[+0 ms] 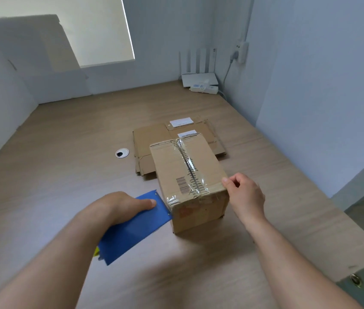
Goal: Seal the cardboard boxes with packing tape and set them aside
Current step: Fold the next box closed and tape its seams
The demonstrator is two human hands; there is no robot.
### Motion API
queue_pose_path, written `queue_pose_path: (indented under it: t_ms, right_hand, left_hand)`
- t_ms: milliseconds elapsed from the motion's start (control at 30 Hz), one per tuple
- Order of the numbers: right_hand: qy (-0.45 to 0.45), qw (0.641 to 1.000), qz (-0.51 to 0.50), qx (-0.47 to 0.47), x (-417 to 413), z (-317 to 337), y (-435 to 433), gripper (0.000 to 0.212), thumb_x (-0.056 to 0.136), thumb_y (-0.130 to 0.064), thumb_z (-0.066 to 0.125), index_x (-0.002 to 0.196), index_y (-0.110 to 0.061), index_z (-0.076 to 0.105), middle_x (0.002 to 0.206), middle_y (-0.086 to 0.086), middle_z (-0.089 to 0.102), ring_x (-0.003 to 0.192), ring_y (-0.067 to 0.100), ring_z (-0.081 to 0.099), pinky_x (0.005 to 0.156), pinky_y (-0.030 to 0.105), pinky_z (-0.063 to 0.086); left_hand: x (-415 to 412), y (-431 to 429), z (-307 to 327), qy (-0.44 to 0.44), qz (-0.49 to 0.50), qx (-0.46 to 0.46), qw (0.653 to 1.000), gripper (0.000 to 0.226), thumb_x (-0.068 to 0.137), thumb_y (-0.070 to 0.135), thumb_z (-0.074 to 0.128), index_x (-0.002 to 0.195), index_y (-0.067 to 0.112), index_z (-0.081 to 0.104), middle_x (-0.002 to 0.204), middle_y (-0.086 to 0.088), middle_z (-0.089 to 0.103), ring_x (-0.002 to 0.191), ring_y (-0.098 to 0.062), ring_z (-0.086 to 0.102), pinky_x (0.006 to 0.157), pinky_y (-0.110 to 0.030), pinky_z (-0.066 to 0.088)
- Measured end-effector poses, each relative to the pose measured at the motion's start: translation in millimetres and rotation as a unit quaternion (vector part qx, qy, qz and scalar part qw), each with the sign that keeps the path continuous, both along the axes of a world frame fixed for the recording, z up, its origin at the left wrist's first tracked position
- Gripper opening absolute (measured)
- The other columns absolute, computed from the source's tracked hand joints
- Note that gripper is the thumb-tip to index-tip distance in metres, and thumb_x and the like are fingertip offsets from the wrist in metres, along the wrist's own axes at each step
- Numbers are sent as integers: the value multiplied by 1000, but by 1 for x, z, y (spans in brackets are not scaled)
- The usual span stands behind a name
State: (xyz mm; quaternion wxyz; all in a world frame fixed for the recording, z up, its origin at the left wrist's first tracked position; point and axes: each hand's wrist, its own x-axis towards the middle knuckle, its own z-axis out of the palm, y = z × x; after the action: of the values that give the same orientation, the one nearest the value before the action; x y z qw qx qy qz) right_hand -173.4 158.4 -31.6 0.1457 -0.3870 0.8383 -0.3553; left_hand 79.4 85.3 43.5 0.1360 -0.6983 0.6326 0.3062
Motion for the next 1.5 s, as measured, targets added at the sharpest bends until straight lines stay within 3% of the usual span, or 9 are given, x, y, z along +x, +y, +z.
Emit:
queue_pose_path:
  t_ms: [133, 300, 467, 800, 967, 1033, 1200, 1400, 1500]
  right_hand:
    - [4, 1000, 6, 3, 3, 5, -3, 25, 93, -36, 54, 77, -17, 55, 80, 0, 57, 94, 30, 53, 86, 41, 42]
    - [0, 1000, 20, 9, -4, 3, -2, 27, 94, -37, 52, 75, -18, 52, 78, 0, 56, 93, 30, 53, 84, 39, 40]
    - [-5, 999, 43, 9, -4, 3, -6, 25, 93, -36, 54, 75, -18, 50, 81, 1, 57, 88, 28, 51, 80, 38, 40]
    - [14, 995, 99, 15, -9, 5, -5, 15, 93, -38, 51, 93, -23, 52, 97, 1, 62, 96, 27, 55, 85, 40, 46]
    - [36, 992, 115, 24, -9, 11, -2, 22, 98, -38, 42, 98, -20, 54, 102, 1, 55, 97, 24, 54, 85, 39, 46]
    - [40, 990, 117, 66, -4, 18, -5, 36, 96, -51, 37, 104, -18, 50, 111, 5, 58, 100, 26, 55, 90, 41, 44]
    - [122, 969, 117, 182, 21, 23, -13, 91, 72, -83, 44, 125, -10, 34, 130, 12, 52, 123, 30, 46, 97, 47, 35]
    - [-1, 985, 160, 59, -19, 12, -16, 31, 96, -43, 47, 92, -13, 47, 90, 4, 61, 89, 28, 56, 76, 35, 43]
    - [-1, 970, 236, 49, -40, 18, -18, 29, 98, -43, 45, 105, -15, 54, 93, 5, 63, 93, 29, 57, 74, 34, 41]
  left_hand:
    - [-14, -8, 3, -53, -5, -39, 998, 51, 80, 68, 55, 97, 20, 53, 103, -3, 54, 94, -23, 53, 81, -32, 40]
    - [32, 28, -34, -323, -150, -26, 934, 36, 88, 44, 52, 118, 26, 61, 117, 6, 61, 109, -18, 59, 84, -29, 47]
    - [53, 36, -65, -180, -14, -113, 977, 33, 91, 48, 38, 99, 20, 53, 84, 4, 59, 76, -15, 58, 63, -26, 40]
    - [26, 62, -102, -114, 44, -183, 976, 40, 95, 49, 40, 108, 12, 49, 99, -2, 64, 92, -22, 63, 65, -28, 40]
    - [-57, 58, -53, 268, 115, -238, 926, 60, 100, 42, 37, 147, 7, 26, 152, -9, 35, 139, -25, 33, 107, -31, 29]
    - [-86, 51, -52, 337, 143, -199, 909, 68, 99, 48, 33, 150, 8, 16, 153, -7, 33, 141, -25, 31, 108, -30, 27]
    - [-107, 50, -64, 268, 199, -193, 923, 77, 99, 51, 33, 152, 11, -6, 151, -15, 36, 136, -32, 37, 105, -38, 33]
    - [-103, 42, -72, 308, 240, -215, 895, 56, 103, 40, 20, 152, 11, 19, 149, -15, 38, 135, -33, 36, 112, -40, 29]
    - [-95, 46, -65, 303, 173, -216, 912, 60, 102, 45, 21, 153, 27, -5, 150, -11, 38, 133, -32, 40, 104, -35, 32]
